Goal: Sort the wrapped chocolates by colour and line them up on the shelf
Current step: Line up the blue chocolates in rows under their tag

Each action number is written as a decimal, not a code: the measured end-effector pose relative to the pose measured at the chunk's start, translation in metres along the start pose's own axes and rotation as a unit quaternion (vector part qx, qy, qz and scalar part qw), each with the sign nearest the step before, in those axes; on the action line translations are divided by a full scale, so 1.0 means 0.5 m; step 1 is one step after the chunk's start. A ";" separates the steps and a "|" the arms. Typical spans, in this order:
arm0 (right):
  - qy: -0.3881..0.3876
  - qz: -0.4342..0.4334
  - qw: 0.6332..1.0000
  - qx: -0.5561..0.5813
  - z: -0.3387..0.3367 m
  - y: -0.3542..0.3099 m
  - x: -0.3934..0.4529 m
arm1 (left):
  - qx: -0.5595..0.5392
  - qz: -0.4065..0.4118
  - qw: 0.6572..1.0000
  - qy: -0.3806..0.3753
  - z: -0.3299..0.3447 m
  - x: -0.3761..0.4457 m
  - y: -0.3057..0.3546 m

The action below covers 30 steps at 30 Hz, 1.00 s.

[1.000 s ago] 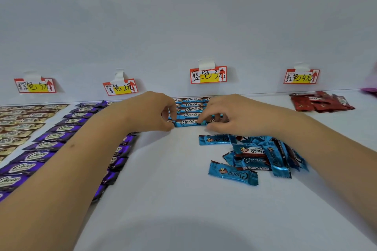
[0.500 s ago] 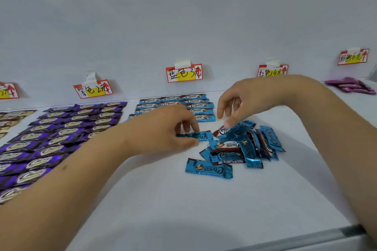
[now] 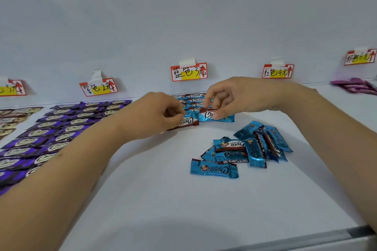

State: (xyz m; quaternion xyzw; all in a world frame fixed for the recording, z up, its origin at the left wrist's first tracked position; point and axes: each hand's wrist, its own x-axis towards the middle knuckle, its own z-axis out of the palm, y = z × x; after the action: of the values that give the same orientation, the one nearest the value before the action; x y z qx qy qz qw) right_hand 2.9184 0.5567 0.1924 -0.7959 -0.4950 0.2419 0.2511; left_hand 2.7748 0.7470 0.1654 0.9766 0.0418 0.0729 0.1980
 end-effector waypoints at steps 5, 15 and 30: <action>0.043 -0.006 0.999 -0.019 0.015 0.005 0.014 | -0.047 -0.026 0.998 0.009 -0.016 -0.003 -0.002; 0.046 -0.041 0.998 0.004 0.051 -0.005 0.043 | -0.235 -0.077 0.968 -0.051 -0.043 -0.014 0.000; 0.006 -0.091 0.989 -0.116 0.068 -0.016 0.045 | 0.090 -0.124 0.983 -0.100 -0.105 -0.042 -0.035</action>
State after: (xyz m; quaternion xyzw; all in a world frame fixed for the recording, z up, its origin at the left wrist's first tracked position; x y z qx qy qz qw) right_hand 2.9005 0.5857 0.1687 -0.7728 -0.5884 0.1546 0.1807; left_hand 2.7448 0.7807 0.2036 0.9800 0.1488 -0.0544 0.1201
